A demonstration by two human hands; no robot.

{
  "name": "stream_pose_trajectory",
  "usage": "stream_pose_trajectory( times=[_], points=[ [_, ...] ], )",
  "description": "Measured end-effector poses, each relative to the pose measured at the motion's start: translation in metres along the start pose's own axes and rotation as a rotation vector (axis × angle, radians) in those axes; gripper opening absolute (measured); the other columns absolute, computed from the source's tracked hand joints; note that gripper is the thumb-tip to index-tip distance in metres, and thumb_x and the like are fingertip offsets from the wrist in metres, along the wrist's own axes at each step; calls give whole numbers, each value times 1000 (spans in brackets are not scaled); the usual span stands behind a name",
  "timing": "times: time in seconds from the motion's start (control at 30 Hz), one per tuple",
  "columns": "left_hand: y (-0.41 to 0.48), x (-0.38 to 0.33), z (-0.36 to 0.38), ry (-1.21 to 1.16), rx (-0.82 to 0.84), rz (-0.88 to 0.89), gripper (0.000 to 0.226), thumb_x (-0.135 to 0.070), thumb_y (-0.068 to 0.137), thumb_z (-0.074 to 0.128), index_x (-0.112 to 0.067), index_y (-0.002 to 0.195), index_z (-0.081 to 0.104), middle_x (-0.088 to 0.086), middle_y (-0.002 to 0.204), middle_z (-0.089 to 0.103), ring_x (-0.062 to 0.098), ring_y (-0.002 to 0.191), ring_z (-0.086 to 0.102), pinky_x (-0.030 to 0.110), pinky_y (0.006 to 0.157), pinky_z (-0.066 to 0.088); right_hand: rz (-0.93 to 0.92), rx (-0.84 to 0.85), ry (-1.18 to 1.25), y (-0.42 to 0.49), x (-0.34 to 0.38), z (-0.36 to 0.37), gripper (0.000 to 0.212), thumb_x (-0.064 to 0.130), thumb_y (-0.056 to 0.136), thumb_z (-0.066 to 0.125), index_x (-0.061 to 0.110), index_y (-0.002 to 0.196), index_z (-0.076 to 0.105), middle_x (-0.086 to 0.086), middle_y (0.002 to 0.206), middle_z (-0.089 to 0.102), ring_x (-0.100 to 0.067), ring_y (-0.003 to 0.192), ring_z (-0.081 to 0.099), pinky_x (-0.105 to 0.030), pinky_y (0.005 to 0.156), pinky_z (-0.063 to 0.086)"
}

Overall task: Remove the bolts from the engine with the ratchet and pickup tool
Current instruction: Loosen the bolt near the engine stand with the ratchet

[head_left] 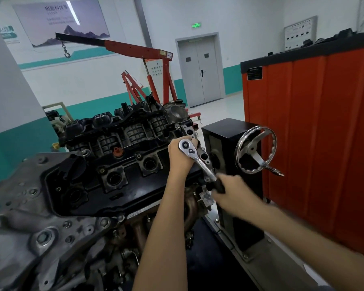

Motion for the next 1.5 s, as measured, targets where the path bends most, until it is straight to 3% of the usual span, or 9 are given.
stream_pose_trajectory(
  times=[0.1,0.17,0.33,0.5,0.77,0.9,1.1,1.27,1.5],
  points=[
    [-8,-3,6,54,29,75,56,10,83,57,-20,51,22,-3,50,22,6,44,20,16,46,16,69,34,457,-19,12,42,25,2,82,56,21,68,49,5,51,52,-6,36,48,-19,36,38],
    [-9,-3,5,72,45,77,56,8,83,58,-20,51,22,-2,50,22,6,46,19,18,47,16,64,40,463,-19,12,44,28,1,82,56,23,67,49,6,47,51,-5,35,47,-19,36,37],
    [-3,1,0,110,124,72,57,9,79,57,-24,47,23,-7,46,23,9,51,21,27,53,19,-61,156,-164,20,-19,-33,18,13,87,60,24,77,50,5,68,53,-1,50,52,-13,43,37],
    [-5,-1,0,177,119,159,45,1,73,52,-23,48,23,-4,46,24,14,53,21,30,52,18,-258,-68,-751,59,-13,-87,20,27,89,56,23,82,37,6,66,47,-15,60,47,-27,57,37],
    [-5,-3,10,92,2,46,55,7,83,57,-19,50,22,-1,48,23,7,46,18,19,48,15,70,-125,280,-15,-10,34,17,9,85,61,19,76,51,-3,64,57,-4,47,50,-21,45,43],
    [-9,-3,7,50,9,61,55,10,82,57,-19,51,22,-3,49,21,6,41,21,14,45,17,95,-94,449,-20,12,61,10,7,83,58,17,80,56,-1,64,56,-5,52,51,-22,49,42],
    [-3,8,3,86,105,61,48,9,78,57,-13,46,28,0,48,27,14,54,23,30,55,20,-120,118,-266,21,-25,-39,9,13,88,58,19,92,53,3,72,54,-7,57,54,-20,51,44],
    [-6,4,0,90,58,87,48,8,77,57,-19,49,28,-3,47,26,10,53,21,28,53,18,-299,18,-762,59,-8,-86,18,22,90,55,21,87,37,7,65,45,-16,62,54,-24,54,39],
    [-7,-3,9,83,-3,39,49,7,83,56,-13,50,25,7,52,26,13,56,21,27,52,17,52,-52,250,-15,-6,29,11,7,87,59,17,85,55,6,61,56,-2,48,50,-14,45,38]
  ],
)
Point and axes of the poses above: each hand's wrist, its own y-axis towards the middle knuckle, its own z-axis out of the palm, x = y × z, the point moved 2 cm from there along y, towards the middle knuckle
